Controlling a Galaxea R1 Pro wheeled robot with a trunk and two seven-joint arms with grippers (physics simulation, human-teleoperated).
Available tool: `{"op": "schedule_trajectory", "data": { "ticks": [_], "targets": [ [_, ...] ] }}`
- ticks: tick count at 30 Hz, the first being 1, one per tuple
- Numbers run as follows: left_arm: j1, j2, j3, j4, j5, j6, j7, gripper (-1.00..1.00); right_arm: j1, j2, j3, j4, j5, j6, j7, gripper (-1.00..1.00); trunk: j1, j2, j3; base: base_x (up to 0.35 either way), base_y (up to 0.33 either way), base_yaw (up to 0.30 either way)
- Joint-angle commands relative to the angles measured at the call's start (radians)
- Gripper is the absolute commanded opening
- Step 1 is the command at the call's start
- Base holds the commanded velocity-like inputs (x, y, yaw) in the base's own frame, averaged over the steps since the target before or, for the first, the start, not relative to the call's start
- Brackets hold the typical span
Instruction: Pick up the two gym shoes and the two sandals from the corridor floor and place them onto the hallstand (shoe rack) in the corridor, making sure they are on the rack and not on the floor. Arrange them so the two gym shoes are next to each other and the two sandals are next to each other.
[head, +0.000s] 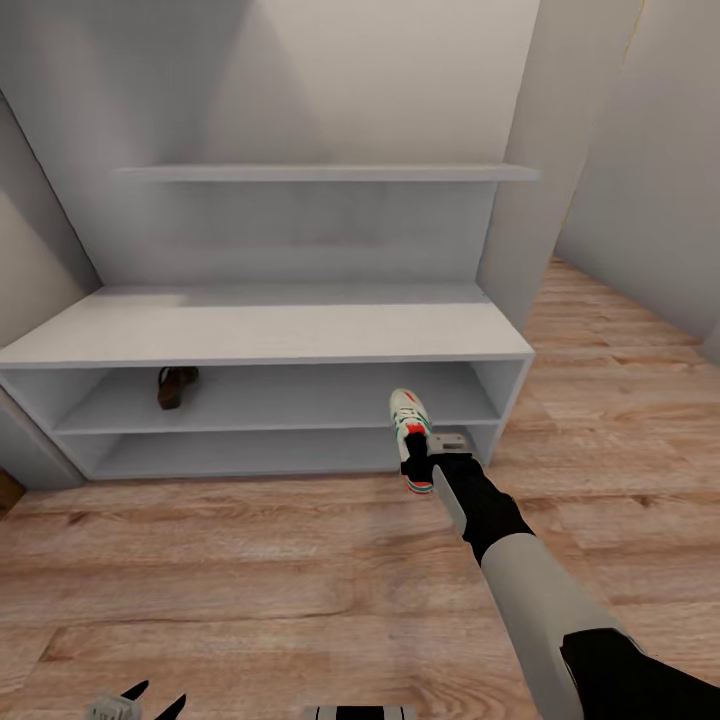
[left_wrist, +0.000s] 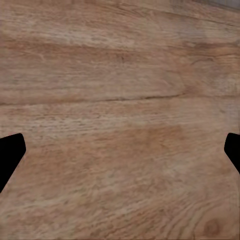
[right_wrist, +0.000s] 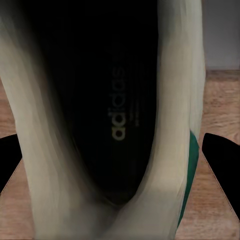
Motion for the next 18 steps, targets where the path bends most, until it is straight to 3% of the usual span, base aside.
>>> {"op": "schedule_trajectory", "data": {
  "ticks": [1,18],
  "targets": [
    [-0.001,0.0,0.001,0.001,0.005,-0.001,-0.006,1.0,0.0,0.0,0.003,-0.001,-0.004,0.005,-0.007,-1.0,0.0,0.0,-0.001,0.337,0.0,0.0],
    [-0.001,0.003,0.003,0.001,0.005,-0.002,-0.008,1.0,0.0,-0.001,0.003,-0.001,-0.004,0.005,-0.005,-1.0,0.0,0.0,-0.001,0.337,0.0,0.0]
  ]
}}
